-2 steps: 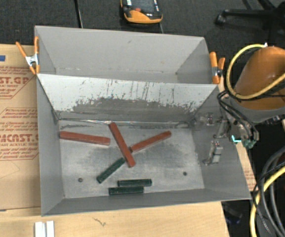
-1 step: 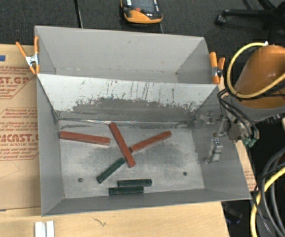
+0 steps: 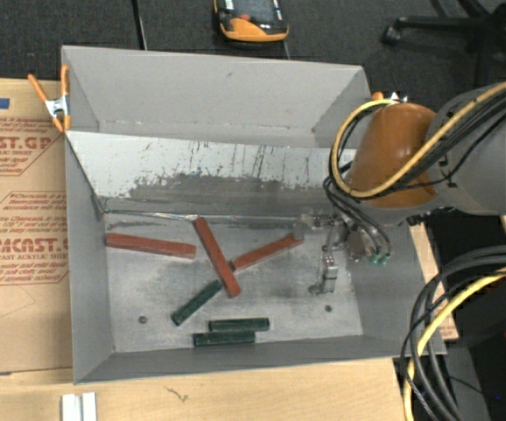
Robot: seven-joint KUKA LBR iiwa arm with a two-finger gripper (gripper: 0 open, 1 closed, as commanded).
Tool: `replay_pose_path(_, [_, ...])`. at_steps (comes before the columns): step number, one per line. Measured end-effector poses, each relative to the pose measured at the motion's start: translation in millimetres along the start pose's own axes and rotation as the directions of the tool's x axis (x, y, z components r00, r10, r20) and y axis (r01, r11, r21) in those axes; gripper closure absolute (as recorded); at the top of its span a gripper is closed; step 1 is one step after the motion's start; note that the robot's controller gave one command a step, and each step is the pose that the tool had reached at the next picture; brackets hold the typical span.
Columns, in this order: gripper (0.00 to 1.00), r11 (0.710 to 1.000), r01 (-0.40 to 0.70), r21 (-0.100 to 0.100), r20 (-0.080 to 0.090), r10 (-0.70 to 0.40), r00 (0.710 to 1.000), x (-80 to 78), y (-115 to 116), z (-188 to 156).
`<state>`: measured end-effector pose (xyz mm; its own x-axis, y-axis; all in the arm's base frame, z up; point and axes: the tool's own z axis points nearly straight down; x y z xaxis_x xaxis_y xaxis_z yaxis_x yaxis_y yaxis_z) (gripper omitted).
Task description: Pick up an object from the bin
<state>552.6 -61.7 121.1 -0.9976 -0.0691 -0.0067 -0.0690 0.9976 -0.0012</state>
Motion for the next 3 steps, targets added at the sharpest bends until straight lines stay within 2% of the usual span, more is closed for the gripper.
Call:
replay_pose_path(1, [0.0,1.0,-0.02,-0.003,-0.011,0.02,1.0,-1.8,16,23])
replay_pose_path(2, [0.0,1.0,0.026,-0.002,-0.004,-0.026,1.0,-18.2,53,-15])
replay_pose_path(3, [0.0,1.0,0.022,-0.002,-0.005,-0.022,1.0,-17.1,62,52])
